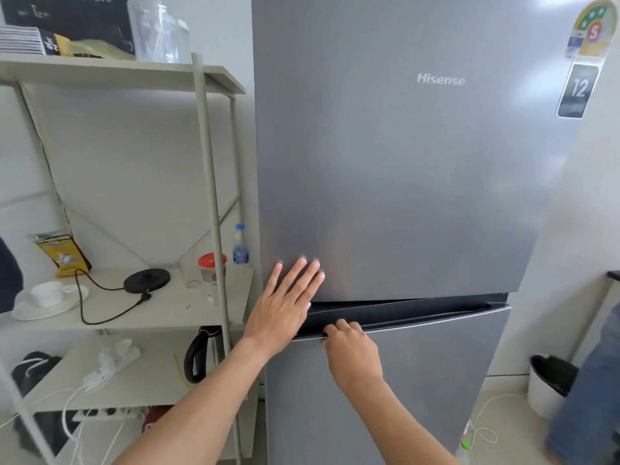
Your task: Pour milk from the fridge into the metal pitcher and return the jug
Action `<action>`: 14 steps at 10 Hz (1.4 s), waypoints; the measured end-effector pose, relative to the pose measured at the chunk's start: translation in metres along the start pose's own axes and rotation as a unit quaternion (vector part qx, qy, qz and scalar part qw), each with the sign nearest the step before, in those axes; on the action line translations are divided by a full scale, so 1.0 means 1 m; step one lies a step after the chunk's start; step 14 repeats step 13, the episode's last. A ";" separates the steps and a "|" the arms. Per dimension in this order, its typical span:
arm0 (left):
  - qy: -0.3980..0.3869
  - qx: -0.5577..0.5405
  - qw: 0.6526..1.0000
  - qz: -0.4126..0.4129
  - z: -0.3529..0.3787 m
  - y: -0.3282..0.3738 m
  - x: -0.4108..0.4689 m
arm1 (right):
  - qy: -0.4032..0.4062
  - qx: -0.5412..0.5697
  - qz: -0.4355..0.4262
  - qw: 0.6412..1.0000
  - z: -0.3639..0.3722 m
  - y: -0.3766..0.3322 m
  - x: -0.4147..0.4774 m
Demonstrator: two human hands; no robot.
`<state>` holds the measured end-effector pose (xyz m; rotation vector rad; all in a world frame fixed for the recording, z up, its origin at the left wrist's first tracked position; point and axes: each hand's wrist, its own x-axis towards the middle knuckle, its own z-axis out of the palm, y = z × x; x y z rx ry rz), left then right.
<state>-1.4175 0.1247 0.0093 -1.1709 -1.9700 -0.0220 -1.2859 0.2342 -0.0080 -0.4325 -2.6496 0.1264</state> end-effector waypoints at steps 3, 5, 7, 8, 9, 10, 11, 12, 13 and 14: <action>0.117 0.011 0.993 -0.025 0.043 0.008 0.000 | 0.007 -0.025 0.035 0.999 0.023 -0.006 0.029; 0.178 0.029 0.982 -0.060 0.073 0.024 0.000 | 0.038 -0.029 0.043 0.998 0.036 -0.004 0.040; 0.206 0.043 0.976 -0.050 0.087 0.024 -0.001 | 0.059 -0.012 0.043 0.997 0.046 0.007 0.039; 0.198 0.041 0.978 -0.047 0.087 0.025 -0.004 | 0.058 0.017 0.043 0.997 0.047 0.010 0.039; 0.193 0.034 0.979 -0.049 0.083 0.023 -0.004 | 0.016 0.060 0.027 0.998 0.038 0.017 0.035; 0.181 -0.008 0.981 -0.065 0.075 0.029 -0.004 | -0.041 0.089 -0.010 0.995 0.027 0.034 0.019; 0.141 -0.120 0.973 -0.136 0.065 0.056 -0.004 | -0.060 0.069 -0.002 0.996 0.017 0.055 -0.010; 0.069 -0.210 0.969 -0.113 0.065 0.107 -0.014 | -0.111 0.047 0.092 0.989 0.012 0.090 -0.060; -0.075 -0.300 0.951 0.010 0.062 0.159 -0.019 | -0.090 0.002 0.198 0.976 -0.015 0.135 -0.130; -0.075 -0.300 0.951 0.010 0.062 0.159 -0.019 | -0.090 0.002 0.198 0.976 -0.015 0.135 -0.130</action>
